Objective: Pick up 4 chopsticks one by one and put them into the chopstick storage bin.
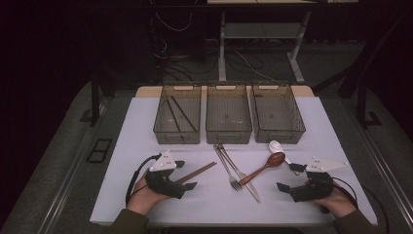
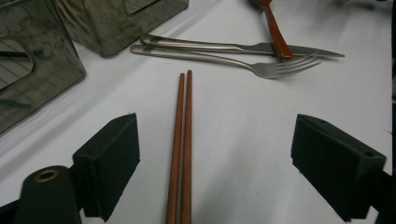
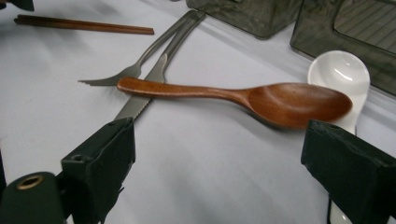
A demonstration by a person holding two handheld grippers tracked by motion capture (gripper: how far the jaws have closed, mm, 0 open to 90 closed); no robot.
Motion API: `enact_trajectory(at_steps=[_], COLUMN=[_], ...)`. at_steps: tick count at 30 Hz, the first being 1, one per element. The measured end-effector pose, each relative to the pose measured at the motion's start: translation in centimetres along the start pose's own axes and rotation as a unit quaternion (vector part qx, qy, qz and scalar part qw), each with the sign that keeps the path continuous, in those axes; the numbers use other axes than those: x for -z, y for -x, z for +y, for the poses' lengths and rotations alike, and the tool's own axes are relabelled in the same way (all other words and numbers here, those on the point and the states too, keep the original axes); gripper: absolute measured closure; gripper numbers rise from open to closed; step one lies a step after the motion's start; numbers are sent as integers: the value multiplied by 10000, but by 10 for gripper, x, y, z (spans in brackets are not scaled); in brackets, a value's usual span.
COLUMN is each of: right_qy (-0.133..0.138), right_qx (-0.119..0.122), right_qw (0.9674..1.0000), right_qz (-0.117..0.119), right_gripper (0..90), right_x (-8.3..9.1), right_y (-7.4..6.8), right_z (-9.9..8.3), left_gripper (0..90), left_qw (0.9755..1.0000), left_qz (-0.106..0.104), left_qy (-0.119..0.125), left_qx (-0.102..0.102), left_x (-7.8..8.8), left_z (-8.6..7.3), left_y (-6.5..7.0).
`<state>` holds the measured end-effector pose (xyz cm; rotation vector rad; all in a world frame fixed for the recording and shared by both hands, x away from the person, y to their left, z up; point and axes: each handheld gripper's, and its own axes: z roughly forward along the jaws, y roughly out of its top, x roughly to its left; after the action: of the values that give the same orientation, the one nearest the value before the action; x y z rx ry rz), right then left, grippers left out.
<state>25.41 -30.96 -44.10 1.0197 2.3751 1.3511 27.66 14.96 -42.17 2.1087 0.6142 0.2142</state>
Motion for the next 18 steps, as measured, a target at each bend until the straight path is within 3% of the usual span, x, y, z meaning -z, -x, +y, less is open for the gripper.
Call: enact_trajectory(at_steps=[7,18], right_qy=[42,46], right_qx=[-76,-36], right_qw=[9999,10000], right_qz=[-67,-71], right_gripper=[98,99], right_x=[5,4], right_y=[4,5], right_z=[-4,-4], left_gripper=[232,379], left_qw=[10000,9999], left_qz=[-41,-122], left_qy=[-53,-38], left_qx=[-46,78], left_x=[0,6], left_z=[7,8], left_y=[-8,-24])
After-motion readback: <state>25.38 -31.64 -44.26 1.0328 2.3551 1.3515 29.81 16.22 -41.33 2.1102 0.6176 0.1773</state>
